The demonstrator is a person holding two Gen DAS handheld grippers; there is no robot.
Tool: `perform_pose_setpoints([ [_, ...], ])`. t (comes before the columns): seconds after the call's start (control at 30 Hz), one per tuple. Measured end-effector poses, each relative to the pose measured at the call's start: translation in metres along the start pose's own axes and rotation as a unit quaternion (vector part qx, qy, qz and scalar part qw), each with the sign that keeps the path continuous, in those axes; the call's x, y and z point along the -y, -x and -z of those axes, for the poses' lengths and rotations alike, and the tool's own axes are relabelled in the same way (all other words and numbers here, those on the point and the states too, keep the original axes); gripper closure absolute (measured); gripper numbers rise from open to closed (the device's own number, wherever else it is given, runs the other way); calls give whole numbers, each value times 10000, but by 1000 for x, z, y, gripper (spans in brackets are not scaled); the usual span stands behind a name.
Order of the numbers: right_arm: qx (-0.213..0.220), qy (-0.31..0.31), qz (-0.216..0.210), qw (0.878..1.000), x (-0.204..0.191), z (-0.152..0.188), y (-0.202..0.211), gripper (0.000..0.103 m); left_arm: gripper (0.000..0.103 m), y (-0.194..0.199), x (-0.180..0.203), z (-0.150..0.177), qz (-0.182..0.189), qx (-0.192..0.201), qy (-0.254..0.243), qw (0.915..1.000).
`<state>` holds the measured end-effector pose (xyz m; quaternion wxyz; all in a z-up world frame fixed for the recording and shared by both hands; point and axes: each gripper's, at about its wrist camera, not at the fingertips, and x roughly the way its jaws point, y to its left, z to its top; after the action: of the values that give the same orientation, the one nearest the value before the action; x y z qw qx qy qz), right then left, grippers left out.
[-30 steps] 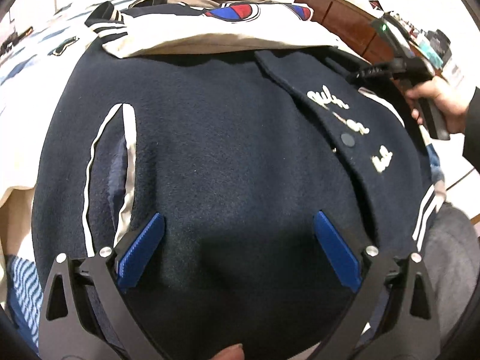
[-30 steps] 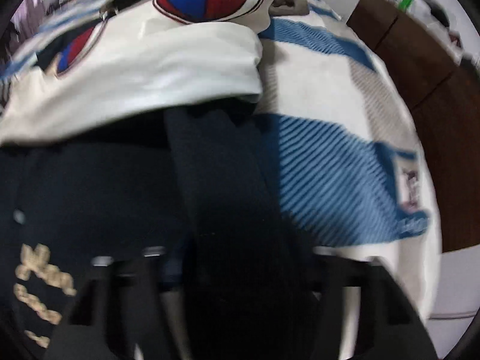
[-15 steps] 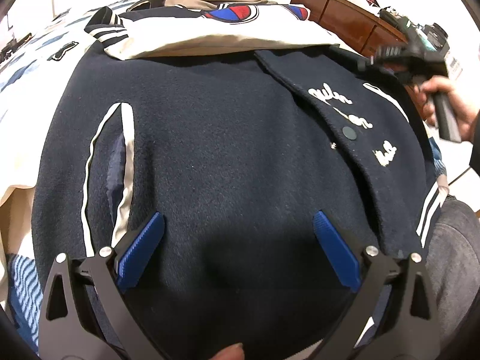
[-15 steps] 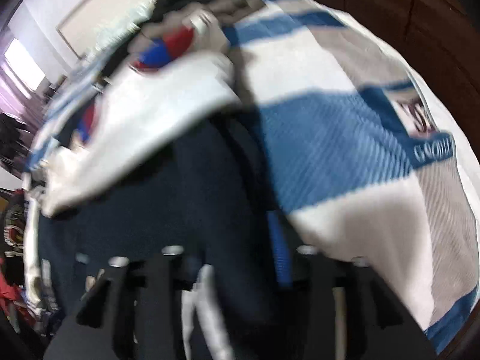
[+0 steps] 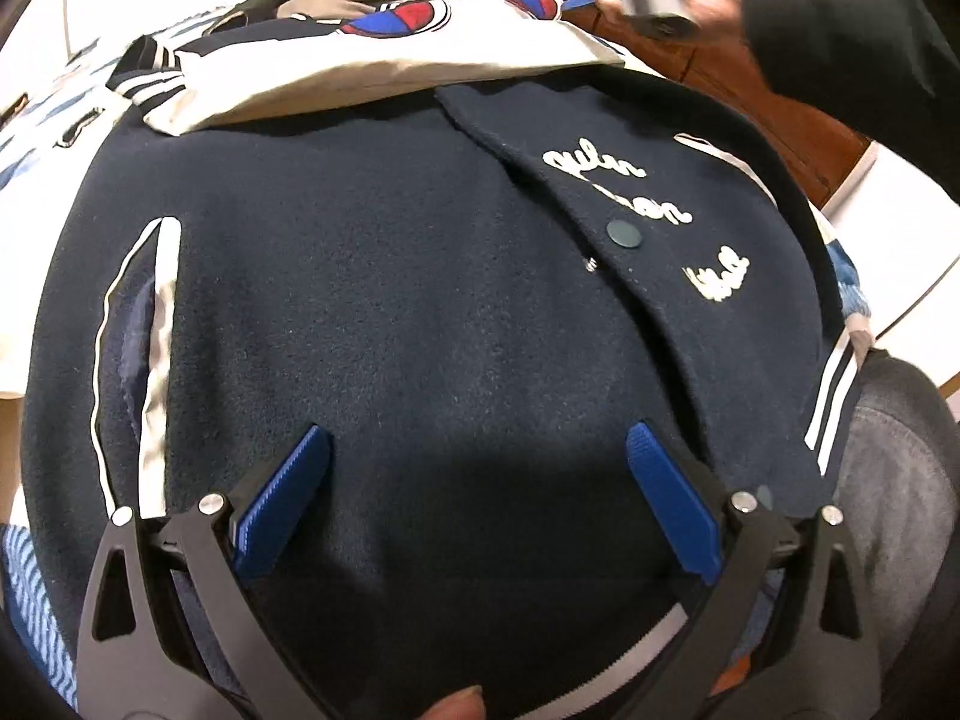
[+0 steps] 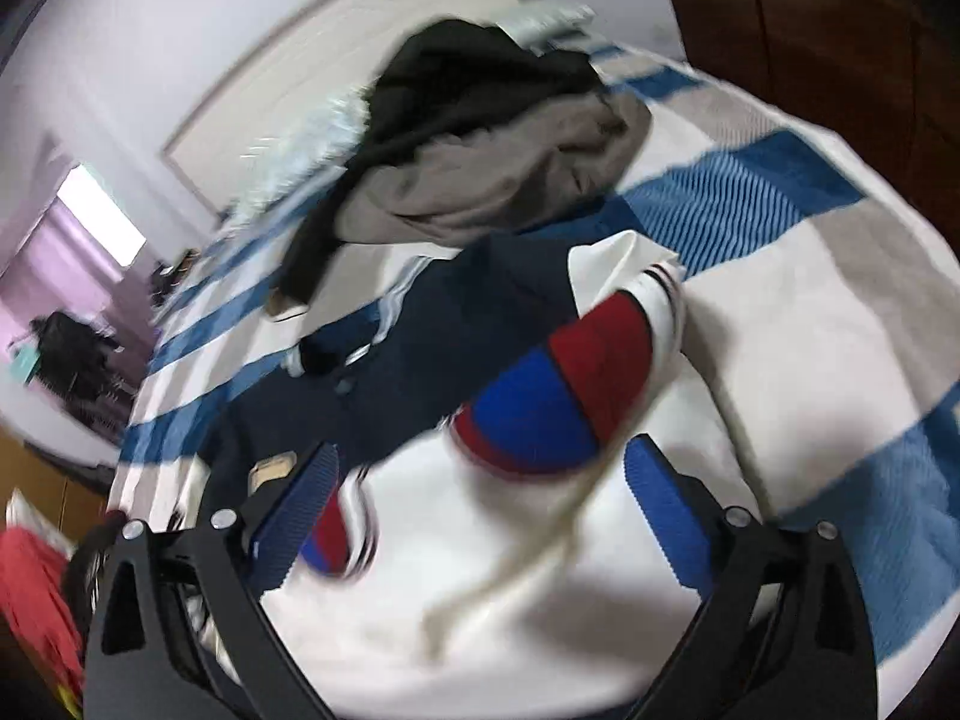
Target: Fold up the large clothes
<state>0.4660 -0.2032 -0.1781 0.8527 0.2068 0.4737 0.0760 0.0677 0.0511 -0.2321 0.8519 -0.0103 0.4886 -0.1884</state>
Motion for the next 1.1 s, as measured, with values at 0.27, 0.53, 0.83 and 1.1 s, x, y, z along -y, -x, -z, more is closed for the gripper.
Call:
perform_pose_setpoints([
  [0.27,-199,543,918,9941,-30,-21,-59,51,6,-7,4,-7,-41,-92,104,9999],
  [0.53,-543,1418,1035,9830,-79,-8,-108,71,6,-2,-4,-7,339,-29,567,9978],
  [0.83,-668,1421,1234,9799,-83,10,-97,13,6,-11,5,-9,81,-22,233,9997],
  [1.1,-17,2021,571,9777,-93,88,-1,4,6,-7,2,-8,155,35,170,9997],
])
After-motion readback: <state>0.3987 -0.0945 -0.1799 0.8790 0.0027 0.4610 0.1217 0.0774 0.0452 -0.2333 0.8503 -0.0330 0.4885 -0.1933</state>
